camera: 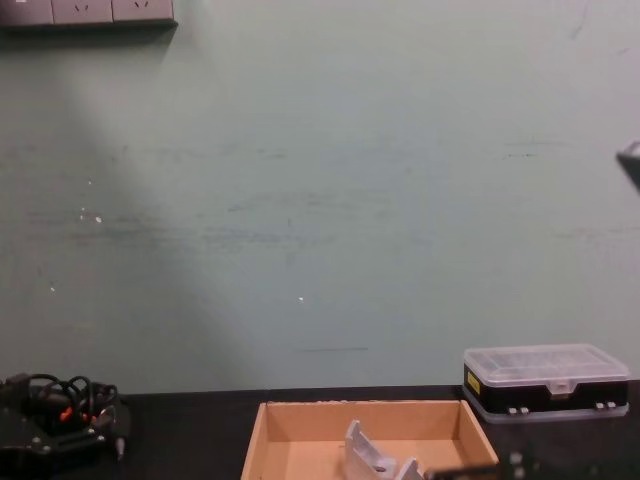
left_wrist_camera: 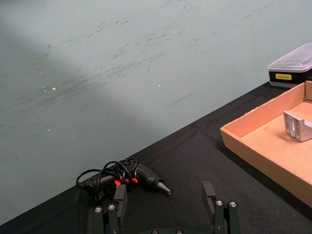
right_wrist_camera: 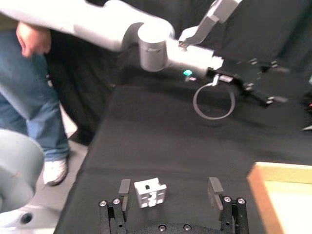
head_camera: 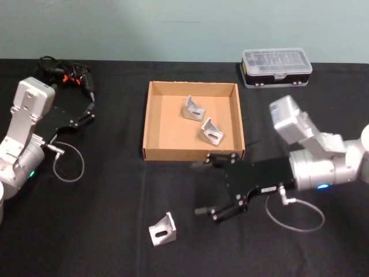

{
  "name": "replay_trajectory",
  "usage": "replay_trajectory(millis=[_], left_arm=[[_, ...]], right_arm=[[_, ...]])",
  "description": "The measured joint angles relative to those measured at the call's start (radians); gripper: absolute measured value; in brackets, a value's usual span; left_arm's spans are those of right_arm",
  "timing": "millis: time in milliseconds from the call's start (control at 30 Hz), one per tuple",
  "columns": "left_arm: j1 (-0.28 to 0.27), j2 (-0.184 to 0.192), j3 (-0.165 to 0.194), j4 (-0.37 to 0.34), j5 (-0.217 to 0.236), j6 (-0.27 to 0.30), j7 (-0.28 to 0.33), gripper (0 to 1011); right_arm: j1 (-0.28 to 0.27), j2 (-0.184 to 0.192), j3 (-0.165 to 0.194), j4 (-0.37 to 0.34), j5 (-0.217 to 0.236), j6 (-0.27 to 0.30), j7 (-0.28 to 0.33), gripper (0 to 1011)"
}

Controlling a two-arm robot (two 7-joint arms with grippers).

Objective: Use one hand to pick up the angle iron from the table and place it into the box.

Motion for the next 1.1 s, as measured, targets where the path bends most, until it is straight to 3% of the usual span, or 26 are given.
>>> replay_trajectory(millis=[533,1100], left_arm=[[0.0,0.0,0.0,0.0,0.0,0.0,0.0,1000],[0.0,0.0,0.0,0.0,0.0,0.0,0.0,1000]], right_arm=[[0.049,-0.046,-0.123,0.072,-0.067,-0.007,0.023,1003],[0.103,-0.109,-0.191,0.17,-0.077,-0.019,0.015,1003]])
